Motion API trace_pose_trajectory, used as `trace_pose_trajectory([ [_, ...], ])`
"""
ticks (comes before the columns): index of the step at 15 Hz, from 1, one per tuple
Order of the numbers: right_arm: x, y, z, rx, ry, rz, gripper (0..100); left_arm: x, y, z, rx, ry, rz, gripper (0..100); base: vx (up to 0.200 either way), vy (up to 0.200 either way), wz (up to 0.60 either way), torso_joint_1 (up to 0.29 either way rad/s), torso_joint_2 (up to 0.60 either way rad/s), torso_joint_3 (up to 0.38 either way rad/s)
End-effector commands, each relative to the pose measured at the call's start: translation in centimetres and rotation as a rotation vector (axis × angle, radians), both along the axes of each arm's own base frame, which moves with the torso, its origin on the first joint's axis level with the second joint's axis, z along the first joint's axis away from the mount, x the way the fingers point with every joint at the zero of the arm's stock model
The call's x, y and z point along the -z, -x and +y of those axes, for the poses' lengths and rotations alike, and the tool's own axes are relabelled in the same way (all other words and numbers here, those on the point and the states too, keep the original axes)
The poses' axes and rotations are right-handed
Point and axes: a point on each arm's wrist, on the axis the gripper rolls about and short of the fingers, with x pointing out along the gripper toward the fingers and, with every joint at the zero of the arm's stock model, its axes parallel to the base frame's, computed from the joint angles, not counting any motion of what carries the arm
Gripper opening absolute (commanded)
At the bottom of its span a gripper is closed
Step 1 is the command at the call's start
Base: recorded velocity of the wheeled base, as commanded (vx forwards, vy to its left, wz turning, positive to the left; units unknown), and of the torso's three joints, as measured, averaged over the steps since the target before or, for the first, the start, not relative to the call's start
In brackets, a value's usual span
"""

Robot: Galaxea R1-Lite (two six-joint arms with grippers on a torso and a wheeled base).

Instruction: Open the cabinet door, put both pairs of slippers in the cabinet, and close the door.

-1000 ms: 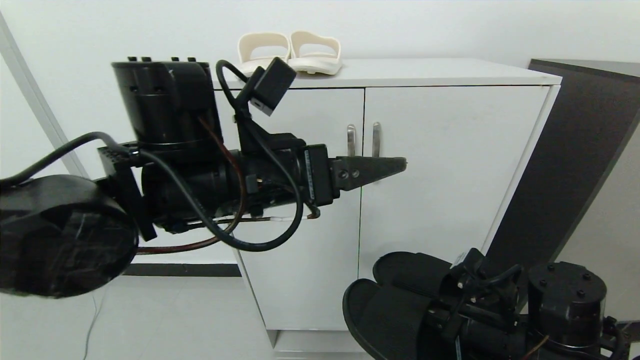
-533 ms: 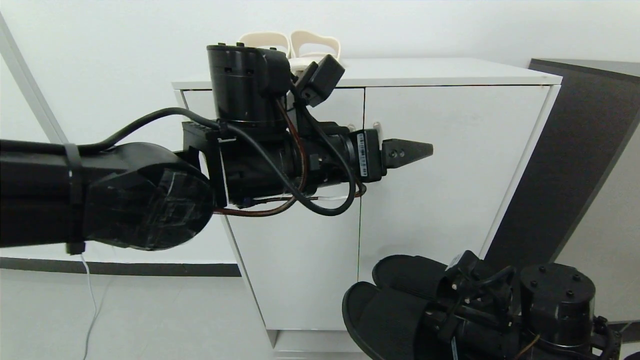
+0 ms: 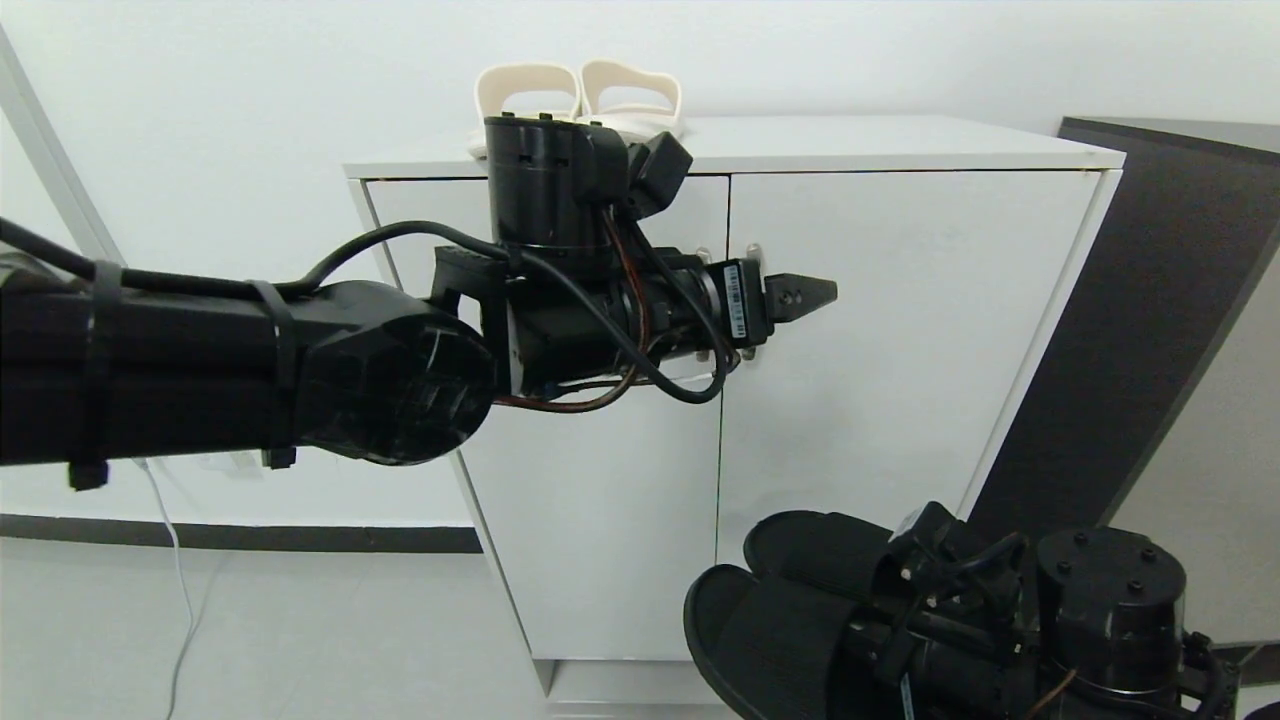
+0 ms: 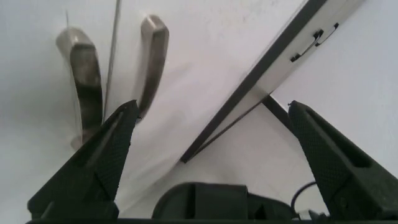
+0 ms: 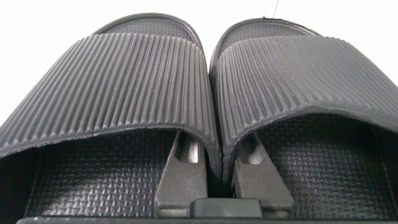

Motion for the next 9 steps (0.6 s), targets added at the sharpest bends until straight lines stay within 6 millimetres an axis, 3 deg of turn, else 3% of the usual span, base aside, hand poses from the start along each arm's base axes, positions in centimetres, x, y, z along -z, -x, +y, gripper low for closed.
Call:
trace_pose_trajectory([
  [1,0.1,0.0,0.0,0.0,0.002,0.001,0,0.3,-1.2,-0.2,-0.015,0.0,-0.002,100,0.0,0.0,0.0,0.0,0.0,0.0],
  [6,0.1,0.0,0.0,-0.001,0.003,0.004,0,1.2,-3.0,-1.3,-0.009,0.001,0.001,100,0.0,0.0,0.0,0.0,0.0,0.0],
  [7,0.1,0.0,-0.1,0.001,0.004,0.005,0,1.1,-3.0,-1.4,-0.009,0.002,0.0,0,0.0,0.0,0.0,0.0,0.0,0.0],
  [9,0.2,0.0,-0.1,0.001,0.006,0.008,0,1.3,-2.9,-1.3,-0.008,0.0,0.005,0,0.0,0.0,0.0,0.0,0.0,0.0],
])
